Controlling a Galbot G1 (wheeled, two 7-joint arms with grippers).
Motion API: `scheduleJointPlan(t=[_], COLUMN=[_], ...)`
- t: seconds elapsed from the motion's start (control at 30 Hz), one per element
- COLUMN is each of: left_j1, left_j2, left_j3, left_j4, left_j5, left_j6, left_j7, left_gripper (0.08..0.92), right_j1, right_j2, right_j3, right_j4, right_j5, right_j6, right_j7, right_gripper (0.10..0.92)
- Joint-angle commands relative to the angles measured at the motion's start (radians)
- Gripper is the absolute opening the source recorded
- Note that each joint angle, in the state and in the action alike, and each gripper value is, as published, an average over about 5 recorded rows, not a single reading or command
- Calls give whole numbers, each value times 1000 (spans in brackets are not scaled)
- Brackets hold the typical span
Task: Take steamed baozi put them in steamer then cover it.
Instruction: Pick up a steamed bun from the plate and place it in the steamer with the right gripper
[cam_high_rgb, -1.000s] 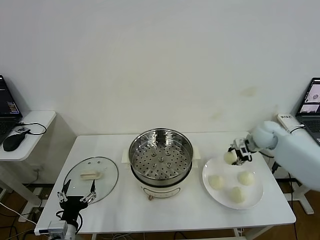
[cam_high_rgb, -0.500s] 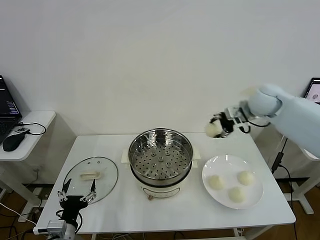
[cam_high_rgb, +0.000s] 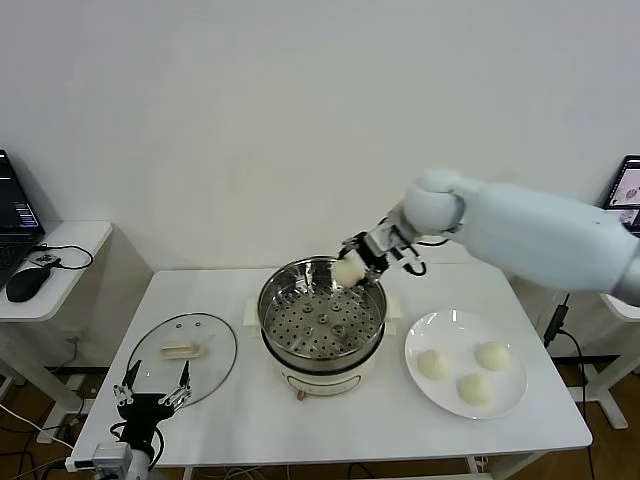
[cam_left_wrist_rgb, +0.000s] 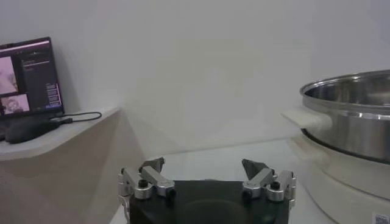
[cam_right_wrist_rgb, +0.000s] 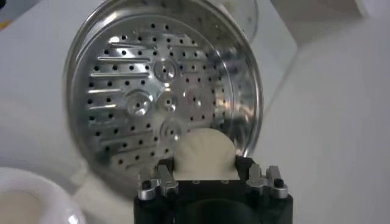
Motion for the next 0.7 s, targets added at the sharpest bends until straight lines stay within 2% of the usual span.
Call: scheduleJointPlan(t=[0.03,0.47,0.7], left_j1=[0,-2,-5], left_j2=[-2,-9,-7], left_j3=[1,-1,-2], left_j4=[2,6,9], left_j5=[0,6,5], left_j6=[1,-1,-3], left_j7=[0,2,2], left_gripper=[823,823,823], right_j1=[-20,-100,-116], right_j2=[114,181,207], right_j3=[-43,-26,-17], right_j4=[-84,-224,-290], right_j5=[-116,-297,-343], right_j6=[118,264,307], right_j7=[26,51,68], right_gripper=[628,628,635])
